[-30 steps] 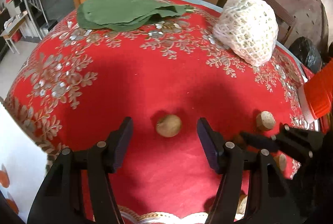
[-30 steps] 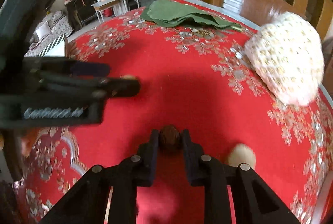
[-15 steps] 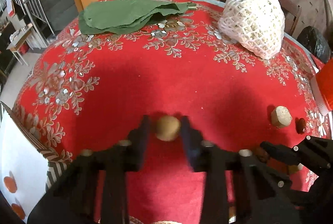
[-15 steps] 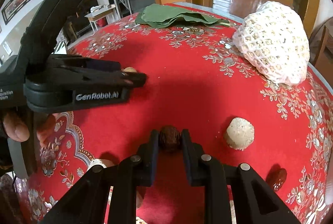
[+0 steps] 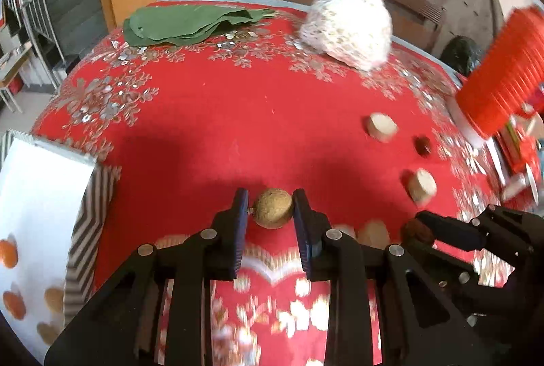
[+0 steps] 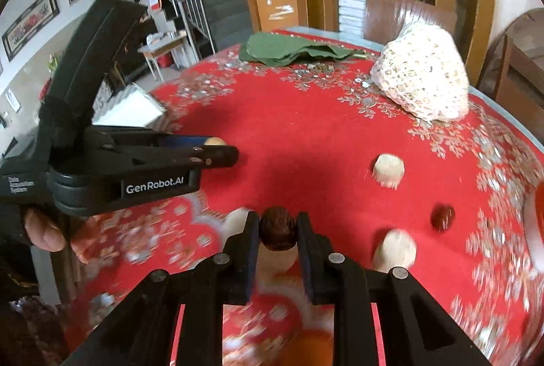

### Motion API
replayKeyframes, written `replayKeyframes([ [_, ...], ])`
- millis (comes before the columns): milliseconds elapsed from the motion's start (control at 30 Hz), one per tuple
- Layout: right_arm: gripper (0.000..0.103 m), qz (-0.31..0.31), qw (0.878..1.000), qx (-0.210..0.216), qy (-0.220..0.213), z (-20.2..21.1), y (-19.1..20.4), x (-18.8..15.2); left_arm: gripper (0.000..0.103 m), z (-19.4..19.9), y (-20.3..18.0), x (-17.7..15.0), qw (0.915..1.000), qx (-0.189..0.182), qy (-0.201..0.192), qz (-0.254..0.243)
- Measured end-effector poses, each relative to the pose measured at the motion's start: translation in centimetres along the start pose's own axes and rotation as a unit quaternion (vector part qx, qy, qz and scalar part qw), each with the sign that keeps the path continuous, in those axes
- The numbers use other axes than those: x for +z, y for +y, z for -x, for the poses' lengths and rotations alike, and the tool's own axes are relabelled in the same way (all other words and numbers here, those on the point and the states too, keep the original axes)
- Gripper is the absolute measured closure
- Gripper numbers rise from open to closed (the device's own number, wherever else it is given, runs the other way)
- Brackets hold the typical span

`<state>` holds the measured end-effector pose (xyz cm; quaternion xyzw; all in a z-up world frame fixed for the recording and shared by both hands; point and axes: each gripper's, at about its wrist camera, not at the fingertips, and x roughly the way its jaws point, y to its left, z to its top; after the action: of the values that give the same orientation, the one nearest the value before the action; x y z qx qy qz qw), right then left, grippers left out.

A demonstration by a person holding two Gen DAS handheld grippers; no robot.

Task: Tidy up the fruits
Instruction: 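Grasp a small brown round fruit with the left tool while the right tool holds the date, then carry the brown fruit and the date toward the white box with both tools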

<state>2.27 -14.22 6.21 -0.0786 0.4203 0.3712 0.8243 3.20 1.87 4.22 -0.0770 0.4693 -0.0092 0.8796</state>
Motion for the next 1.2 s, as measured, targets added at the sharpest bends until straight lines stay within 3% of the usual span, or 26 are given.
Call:
replayKeyframes([
  [167, 0.082, -0.042, 0.999, -0.003, -0.018, 1.7, 1.2, -3.1, 0.078, 2.0, -0.4, -3.2, 0.9997, -0.012, 0.000, -0.020],
  [500, 0.082, -0.095, 0.995, -0.019, -0.024, 1.6, 2.5, -7.0, 0.078, 3.2, -0.2, -8.0, 0.9990, 0.019, -0.007, -0.041],
  [1200, 0.082, -0.124, 0.990, -0.033, -0.052, 1.5, 3.4, -7.2, 0.078, 3.8, 0.3, -9.2, 0.9980, 0.037, -0.032, -0.040],
])
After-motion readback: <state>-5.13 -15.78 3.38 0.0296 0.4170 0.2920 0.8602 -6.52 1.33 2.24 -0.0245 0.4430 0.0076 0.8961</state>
